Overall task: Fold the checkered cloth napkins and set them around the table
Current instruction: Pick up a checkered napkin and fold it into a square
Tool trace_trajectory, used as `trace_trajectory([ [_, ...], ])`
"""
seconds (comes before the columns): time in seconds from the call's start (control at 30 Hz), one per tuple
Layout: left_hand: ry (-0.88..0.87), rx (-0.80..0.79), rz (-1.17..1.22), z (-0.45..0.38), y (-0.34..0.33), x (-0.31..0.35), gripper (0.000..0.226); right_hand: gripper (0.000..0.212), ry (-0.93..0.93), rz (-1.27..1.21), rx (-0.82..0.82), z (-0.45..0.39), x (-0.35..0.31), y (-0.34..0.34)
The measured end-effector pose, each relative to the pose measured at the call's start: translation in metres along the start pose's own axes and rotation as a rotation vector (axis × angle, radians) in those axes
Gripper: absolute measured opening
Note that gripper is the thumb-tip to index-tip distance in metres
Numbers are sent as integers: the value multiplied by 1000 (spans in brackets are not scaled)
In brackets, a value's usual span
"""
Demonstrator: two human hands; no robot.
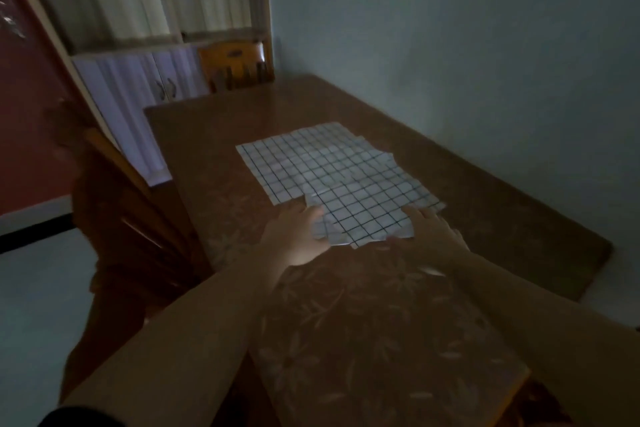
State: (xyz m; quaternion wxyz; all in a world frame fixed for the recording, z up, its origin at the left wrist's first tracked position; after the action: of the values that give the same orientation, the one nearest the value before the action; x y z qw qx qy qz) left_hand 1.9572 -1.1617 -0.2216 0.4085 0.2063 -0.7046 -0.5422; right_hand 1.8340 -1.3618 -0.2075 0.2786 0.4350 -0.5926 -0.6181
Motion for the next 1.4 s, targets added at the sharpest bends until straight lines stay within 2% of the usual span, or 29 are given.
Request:
trace_trajectory([
  [0.27,-38,-52,-32,-110,-101,-29,56,70,10,21,-84,-89,4,-117],
  [0.43,-59,-58,-57,-156,-158,-35,69,67,7,22,-77,-121,4,-170],
  [0.57,-59,-87,-110,-187,-183,-39,75,70,-24,52,-31,-149,4,-199],
  [0.77,-26,-141,-179,-218,-201,-55,93,91,-64,79,-21,-178,15,-227],
  [0.9,-26,-134,-163,-209,-216,-59,92,88,-55,75,-1,-173,17,-236],
  [1.07,-65,-12,-119,-191,-218,-52,85,82,-6,72,33,-159,17,-233],
  [1.23,-138,151,-51,-156,-216,-38,66,89,5,-2,32,-121,14,-230],
  [1.3,-153,206,32,-144,-212,-32,54,78,30,-32,91,-104,14,-227],
  [1.4,-155,238,82,-123,-206,-22,22,52,92,-98,240,-80,17,-219],
])
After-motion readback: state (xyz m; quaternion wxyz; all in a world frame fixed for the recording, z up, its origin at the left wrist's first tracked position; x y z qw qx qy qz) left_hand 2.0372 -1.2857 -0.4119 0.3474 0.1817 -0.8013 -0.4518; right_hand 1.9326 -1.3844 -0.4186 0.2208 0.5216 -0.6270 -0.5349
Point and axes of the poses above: each hand's wrist, its own z-axis away from the middle knuckle, its own y-axis out of the back of the hand, x = y × z, the point moved 4 cm from there along -z, towards the middle knuckle, and after that the axes turned 10 degrees about x, right-handed, at the moved point
